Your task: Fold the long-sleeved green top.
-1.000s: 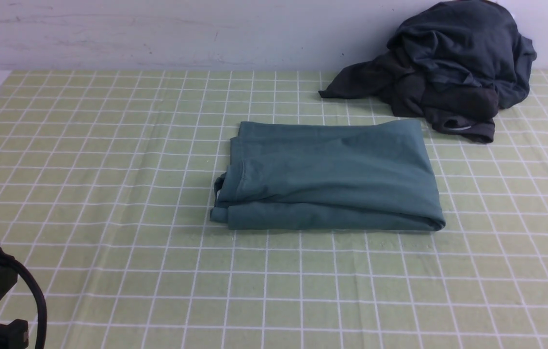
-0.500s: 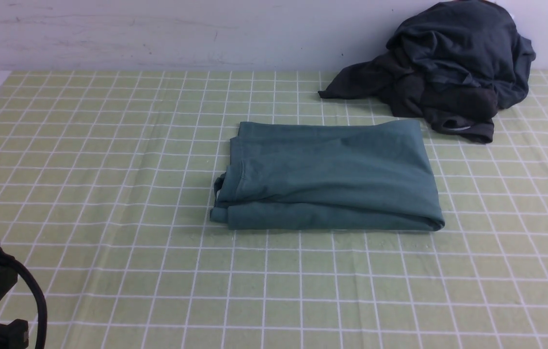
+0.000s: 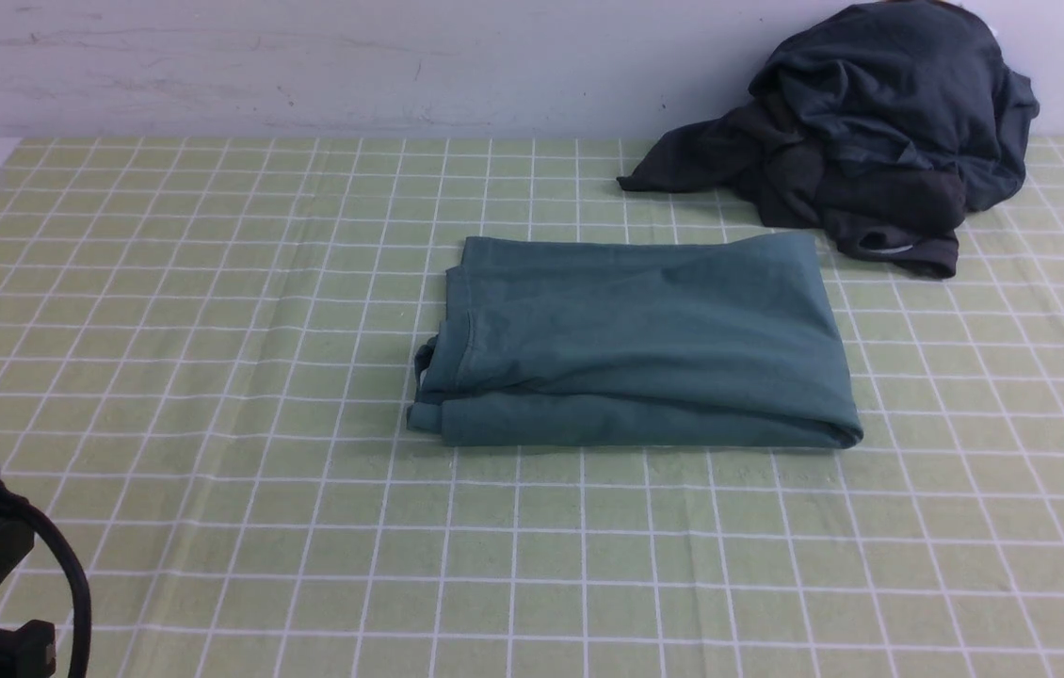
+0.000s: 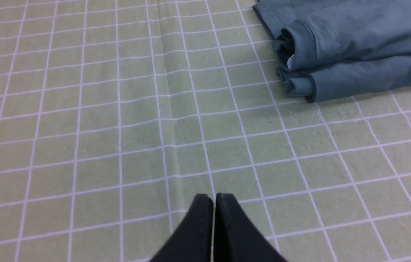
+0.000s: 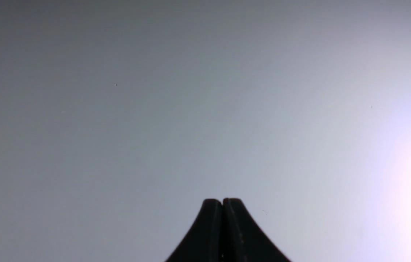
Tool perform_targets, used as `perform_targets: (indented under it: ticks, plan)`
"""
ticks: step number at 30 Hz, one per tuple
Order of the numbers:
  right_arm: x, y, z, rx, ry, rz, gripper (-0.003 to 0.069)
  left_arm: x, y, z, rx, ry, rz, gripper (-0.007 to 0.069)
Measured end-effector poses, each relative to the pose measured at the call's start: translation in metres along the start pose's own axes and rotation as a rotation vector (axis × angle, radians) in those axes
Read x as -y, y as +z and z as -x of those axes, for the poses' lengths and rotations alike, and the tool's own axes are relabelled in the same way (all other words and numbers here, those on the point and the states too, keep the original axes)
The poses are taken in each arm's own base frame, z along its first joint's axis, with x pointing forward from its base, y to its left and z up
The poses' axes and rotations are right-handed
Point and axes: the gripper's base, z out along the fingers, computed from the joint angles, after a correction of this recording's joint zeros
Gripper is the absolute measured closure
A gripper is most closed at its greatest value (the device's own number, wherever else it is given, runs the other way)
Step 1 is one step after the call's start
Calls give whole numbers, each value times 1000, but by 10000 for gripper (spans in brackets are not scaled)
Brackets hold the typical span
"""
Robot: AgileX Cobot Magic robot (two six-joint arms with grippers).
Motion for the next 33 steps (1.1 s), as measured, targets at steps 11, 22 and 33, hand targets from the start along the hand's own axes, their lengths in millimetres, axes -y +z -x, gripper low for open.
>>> perform_targets:
  ticks: [11,22,33]
  plan:
    - [-4,-3,-26,-278,4,47,672,0,0,0,0,0,0,627]
    - [6,-61,-64,-733,167,-95,672,0,0,0,1,-1,0,627]
    - [10,-207,-81,-961,333,-200,672,1,0,-1,-9,-18,-15,627]
